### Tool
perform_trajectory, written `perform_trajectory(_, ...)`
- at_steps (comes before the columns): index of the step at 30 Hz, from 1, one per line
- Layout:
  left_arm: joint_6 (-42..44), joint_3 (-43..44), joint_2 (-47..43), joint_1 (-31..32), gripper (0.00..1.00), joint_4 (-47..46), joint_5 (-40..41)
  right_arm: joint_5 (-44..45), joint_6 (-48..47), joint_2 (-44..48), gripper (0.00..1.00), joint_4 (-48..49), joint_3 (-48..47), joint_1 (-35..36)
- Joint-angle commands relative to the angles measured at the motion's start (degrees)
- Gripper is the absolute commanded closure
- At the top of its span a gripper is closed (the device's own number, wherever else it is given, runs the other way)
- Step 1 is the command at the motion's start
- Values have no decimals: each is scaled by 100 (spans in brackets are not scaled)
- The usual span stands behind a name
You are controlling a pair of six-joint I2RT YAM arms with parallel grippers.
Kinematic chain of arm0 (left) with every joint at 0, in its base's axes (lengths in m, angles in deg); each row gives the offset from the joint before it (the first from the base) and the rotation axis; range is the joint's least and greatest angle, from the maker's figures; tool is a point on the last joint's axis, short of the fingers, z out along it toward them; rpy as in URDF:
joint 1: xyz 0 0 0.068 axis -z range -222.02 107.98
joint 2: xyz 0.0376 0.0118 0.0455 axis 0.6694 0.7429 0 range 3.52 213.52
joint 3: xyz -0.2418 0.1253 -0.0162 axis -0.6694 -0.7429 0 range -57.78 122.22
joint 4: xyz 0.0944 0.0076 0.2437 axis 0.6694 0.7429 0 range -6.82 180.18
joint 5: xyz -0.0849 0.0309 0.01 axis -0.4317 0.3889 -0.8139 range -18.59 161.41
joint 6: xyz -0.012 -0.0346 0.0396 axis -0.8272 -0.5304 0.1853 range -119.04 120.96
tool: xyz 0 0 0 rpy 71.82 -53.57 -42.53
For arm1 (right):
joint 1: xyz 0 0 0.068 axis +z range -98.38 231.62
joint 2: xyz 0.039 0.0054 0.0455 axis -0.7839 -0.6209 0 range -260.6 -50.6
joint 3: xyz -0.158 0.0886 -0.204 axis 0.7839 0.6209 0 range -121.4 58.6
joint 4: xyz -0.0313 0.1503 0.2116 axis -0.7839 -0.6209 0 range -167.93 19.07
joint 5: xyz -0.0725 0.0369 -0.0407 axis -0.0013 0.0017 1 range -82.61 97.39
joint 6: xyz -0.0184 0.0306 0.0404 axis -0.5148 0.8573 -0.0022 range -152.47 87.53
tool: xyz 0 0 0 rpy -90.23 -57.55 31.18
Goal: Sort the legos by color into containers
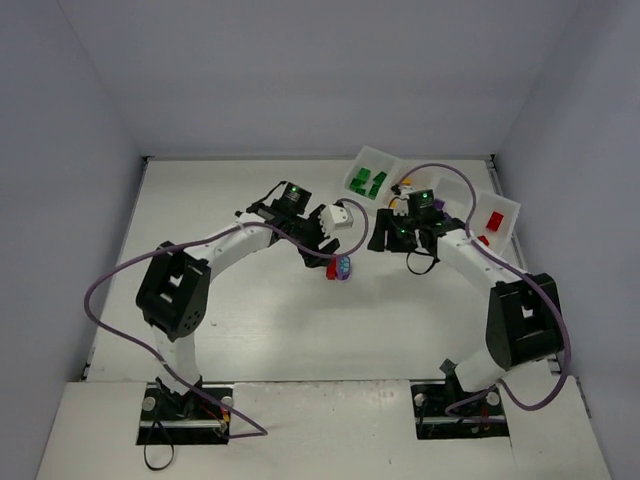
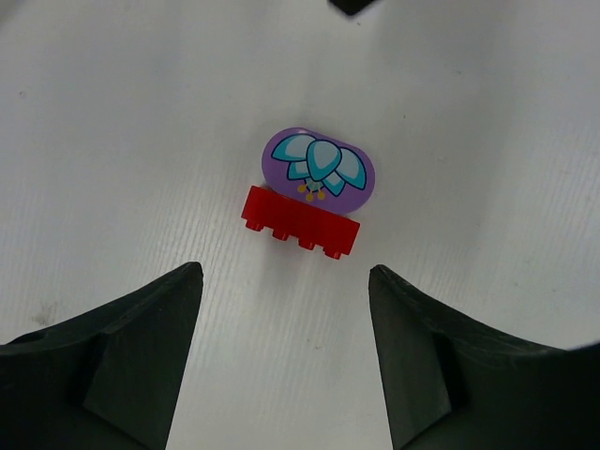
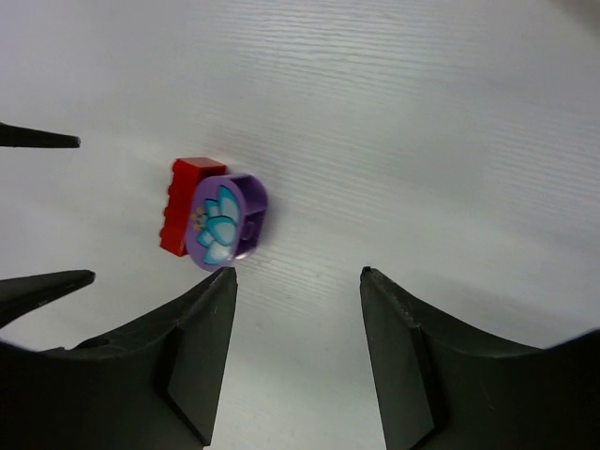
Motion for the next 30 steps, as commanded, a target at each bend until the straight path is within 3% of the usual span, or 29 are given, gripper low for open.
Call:
perform_trajectory(1, 759, 497, 148, -47, 35, 508, -560, 148, 197, 515, 48, -96, 314, -443)
perform_trajectory(11, 1172, 955, 843, 85, 35, 684, -464, 359, 294, 850, 48, -96, 667, -638)
perform_trajectory(28, 1120, 1263, 1502, 393, 33, 605, -173, 96, 242, 727, 48, -17, 675, -638)
perform_trajectory(30, 1111, 1202, 1476, 393, 37, 588, -173, 69, 242, 710, 48, 10, 693, -647)
